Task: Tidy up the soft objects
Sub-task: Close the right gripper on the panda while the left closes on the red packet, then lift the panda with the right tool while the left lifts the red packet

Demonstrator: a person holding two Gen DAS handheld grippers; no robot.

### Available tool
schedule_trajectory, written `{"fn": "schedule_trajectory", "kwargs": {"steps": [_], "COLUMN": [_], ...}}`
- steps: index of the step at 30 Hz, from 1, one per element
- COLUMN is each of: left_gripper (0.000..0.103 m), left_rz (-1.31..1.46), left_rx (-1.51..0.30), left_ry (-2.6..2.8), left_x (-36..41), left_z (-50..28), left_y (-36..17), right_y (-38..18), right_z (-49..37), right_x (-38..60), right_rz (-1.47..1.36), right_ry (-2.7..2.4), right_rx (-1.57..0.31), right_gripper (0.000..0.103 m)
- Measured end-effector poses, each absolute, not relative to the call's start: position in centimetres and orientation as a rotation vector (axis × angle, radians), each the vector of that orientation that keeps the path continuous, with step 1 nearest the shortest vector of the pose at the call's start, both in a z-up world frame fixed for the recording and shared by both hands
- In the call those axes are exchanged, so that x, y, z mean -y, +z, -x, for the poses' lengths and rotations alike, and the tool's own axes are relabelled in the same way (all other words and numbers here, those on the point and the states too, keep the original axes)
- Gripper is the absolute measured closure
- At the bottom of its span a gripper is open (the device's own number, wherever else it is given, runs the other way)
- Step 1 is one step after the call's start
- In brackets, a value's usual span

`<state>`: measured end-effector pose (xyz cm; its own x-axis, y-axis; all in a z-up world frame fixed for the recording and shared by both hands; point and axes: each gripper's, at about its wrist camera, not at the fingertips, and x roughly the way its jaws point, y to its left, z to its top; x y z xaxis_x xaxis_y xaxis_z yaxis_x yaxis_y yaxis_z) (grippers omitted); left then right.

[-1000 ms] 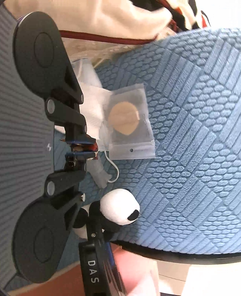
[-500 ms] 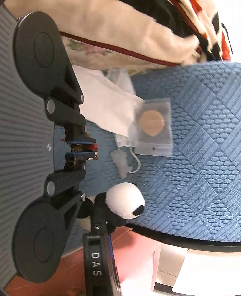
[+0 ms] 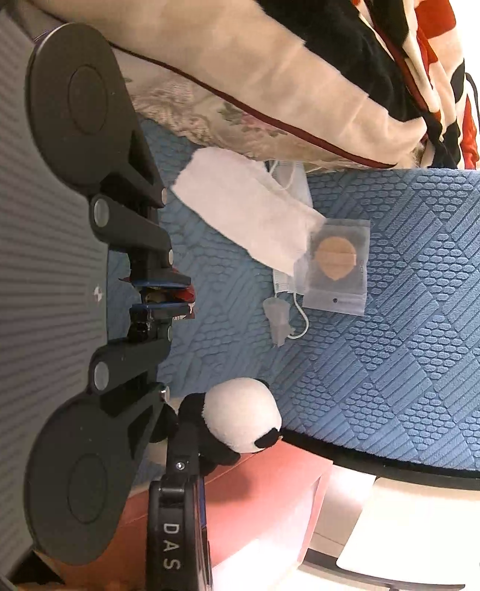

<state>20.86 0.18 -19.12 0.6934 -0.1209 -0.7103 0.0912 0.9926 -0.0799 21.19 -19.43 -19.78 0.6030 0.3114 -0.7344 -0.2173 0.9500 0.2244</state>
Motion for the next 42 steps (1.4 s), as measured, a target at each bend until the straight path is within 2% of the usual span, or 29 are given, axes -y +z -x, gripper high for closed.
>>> {"fn": "schedule_trajectory", "kwargs": {"steps": [19, 23, 25, 26, 27, 29, 42], "left_gripper": [0.093, 0.092, 0.089, 0.081, 0.068, 0.060, 0.058], "left_rz": [0.177, 0.209, 0.217, 0.216, 0.218, 0.231, 0.350], "left_rx": [-0.843, -0.837, -0.843, -0.842, -0.838, -0.846, -0.857], "left_ry": [-0.120, -0.120, -0.126, -0.123, -0.119, -0.114, -0.123], "left_x": [-0.7, -1.0, -1.2, -1.2, -1.3, -1.6, -2.8], "left_z": [-16.4, -16.6, -16.9, -16.9, -17.0, -17.4, -18.8], "left_y": [-21.5, -22.1, -22.0, -22.1, -22.3, -22.7, -23.8], "right_y": [-20.6, -21.3, -21.9, -22.2, -22.5, -22.8, -22.0], "right_z": [-15.1, -15.0, -15.2, -15.3, -15.5, -15.7, -16.7], "right_x": [18.6, 18.7, 18.8, 18.8, 18.8, 19.0, 19.3], "right_rz": [-0.009, -0.001, 0.010, 0.015, 0.016, 0.009, -0.002], "right_ry": [0.272, 0.244, 0.219, 0.210, 0.205, 0.204, 0.213], "right_rx": [-0.869, -0.891, -0.913, -0.926, -0.941, -0.947, -0.899], "right_gripper": [0.048, 0.044, 0.043, 0.043, 0.042, 0.037, 0.035]}}
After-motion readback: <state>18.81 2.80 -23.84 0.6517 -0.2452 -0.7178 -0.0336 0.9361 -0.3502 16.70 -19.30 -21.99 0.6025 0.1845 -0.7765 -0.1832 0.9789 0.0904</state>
